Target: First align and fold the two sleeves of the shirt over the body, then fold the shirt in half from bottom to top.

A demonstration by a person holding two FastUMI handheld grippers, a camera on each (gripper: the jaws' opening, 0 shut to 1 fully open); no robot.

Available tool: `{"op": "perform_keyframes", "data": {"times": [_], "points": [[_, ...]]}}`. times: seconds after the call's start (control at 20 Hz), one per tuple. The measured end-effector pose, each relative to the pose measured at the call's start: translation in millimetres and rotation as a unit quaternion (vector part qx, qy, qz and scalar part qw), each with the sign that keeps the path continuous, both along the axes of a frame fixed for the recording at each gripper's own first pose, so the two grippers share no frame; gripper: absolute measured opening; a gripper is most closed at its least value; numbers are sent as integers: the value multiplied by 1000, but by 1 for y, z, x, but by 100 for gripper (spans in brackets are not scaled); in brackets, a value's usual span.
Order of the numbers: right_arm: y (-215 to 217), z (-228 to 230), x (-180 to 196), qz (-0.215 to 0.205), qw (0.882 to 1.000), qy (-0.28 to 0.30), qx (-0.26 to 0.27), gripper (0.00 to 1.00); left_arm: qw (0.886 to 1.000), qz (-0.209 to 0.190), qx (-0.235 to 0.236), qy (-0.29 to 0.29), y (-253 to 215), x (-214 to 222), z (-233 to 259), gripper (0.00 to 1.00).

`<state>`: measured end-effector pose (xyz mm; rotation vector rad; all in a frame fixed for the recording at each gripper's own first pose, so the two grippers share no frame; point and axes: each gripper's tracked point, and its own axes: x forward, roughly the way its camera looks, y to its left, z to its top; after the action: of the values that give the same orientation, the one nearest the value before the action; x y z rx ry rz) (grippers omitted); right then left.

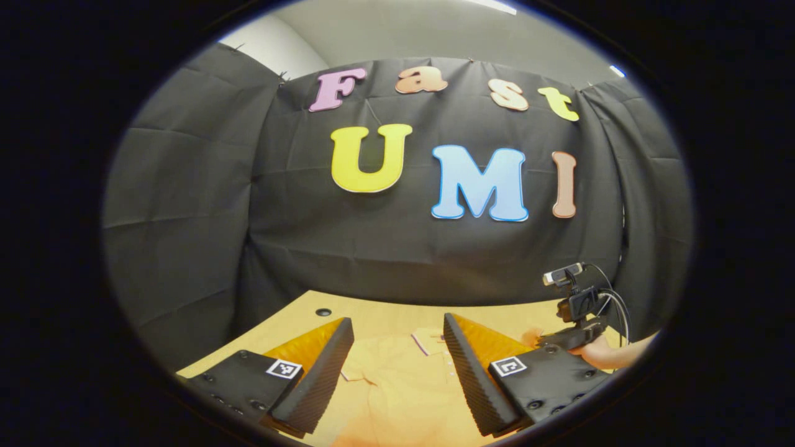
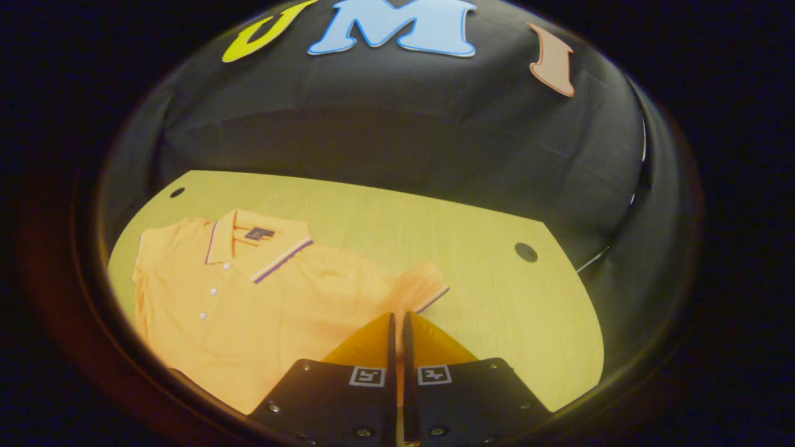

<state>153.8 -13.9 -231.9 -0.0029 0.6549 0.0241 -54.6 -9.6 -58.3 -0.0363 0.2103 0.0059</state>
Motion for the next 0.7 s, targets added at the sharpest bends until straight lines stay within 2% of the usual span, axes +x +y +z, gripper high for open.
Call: {"op": "perform_keyframes", "data": {"times": [0.3,0.7], "points": [[48,20,3,70,997,-23,-23,5,1000,10,4,-5,6,-7,3,94],[93,1,4,113,993,-7,-21,4,999,38,6,-3,31,-18,0,93]]}}
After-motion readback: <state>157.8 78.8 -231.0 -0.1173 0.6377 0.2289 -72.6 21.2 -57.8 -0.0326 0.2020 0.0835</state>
